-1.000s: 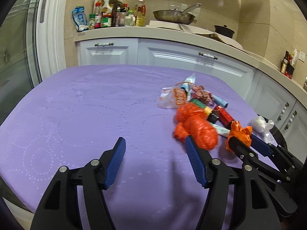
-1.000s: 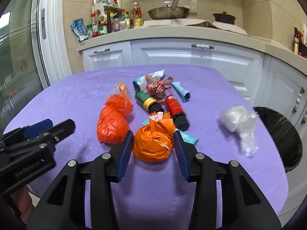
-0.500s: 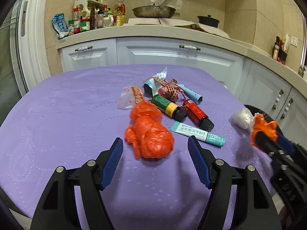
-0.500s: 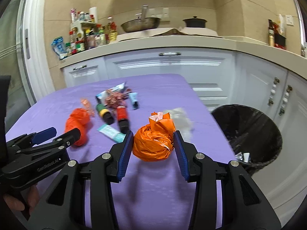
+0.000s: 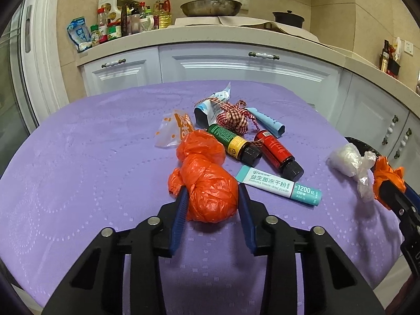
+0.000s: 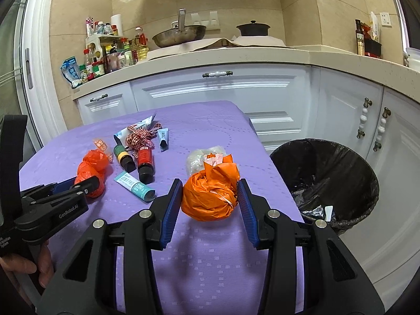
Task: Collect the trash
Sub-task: 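Grasp the small orange bag with the right tool while the left grasps the red-orange bag, then carry both bags over the black bin and open both tools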
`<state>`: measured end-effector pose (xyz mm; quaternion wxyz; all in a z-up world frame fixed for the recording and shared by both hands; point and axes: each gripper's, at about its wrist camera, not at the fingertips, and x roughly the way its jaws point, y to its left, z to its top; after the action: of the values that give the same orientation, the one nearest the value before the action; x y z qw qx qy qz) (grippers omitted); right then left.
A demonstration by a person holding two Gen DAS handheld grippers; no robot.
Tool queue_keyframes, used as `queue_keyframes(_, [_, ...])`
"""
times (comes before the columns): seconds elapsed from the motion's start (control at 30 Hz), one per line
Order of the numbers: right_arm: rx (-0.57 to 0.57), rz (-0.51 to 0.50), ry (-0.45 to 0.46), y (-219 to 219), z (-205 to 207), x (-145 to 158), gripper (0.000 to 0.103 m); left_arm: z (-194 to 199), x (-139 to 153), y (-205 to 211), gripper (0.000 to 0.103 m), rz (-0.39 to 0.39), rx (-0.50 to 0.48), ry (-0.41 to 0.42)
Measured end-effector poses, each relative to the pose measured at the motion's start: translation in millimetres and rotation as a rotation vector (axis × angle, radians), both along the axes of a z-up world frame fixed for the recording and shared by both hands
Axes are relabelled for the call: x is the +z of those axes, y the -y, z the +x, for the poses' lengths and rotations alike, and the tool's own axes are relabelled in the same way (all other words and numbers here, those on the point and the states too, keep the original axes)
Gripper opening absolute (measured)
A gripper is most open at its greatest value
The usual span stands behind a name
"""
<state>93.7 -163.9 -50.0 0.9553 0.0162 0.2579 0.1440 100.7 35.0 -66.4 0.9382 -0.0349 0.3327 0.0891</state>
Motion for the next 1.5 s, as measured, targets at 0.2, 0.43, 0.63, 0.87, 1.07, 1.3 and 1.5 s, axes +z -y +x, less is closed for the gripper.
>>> queue_keyframes(0.2, [-0.007, -0.014, 0.013, 0, -1, 2, 0.042, -9, 3, -2, 0.034, -0.003, -0.021, 0.018])
queue_keyframes(0.43, [-0.023, -0.03, 0.029, 2, -4, 6, 0.042, -27, 22, 3, 0.034, 0.007, -0.054, 0.083])
queue_keyframes(0.63, [-0.047, -0.036, 0.042, 11, -4, 13, 0.042, -30, 34, 14, 0.034, -0.013, -0.102, 0.107])
queue_keyframes(0.87, [-0.106, -0.04, 0.067, 36, -1, 24, 0.042, -20, 45, 40, 0.034, -0.038, -0.186, 0.126])
queue_keyframes(1.07, [-0.178, -0.053, 0.08, 69, 5, 29, 0.042, -10, 50, 71, 0.034, -0.032, -0.259, 0.144])
queue_keyframes(1.3, [-0.242, -0.061, 0.082, 107, 15, 31, 0.042, 6, 54, 111, 0.034, -0.037, -0.342, 0.144])
queue_keyframes(1.5, [-0.277, -0.062, 0.075, 134, 28, 28, 0.042, 19, 54, 146, 0.034, -0.028, -0.396, 0.142])
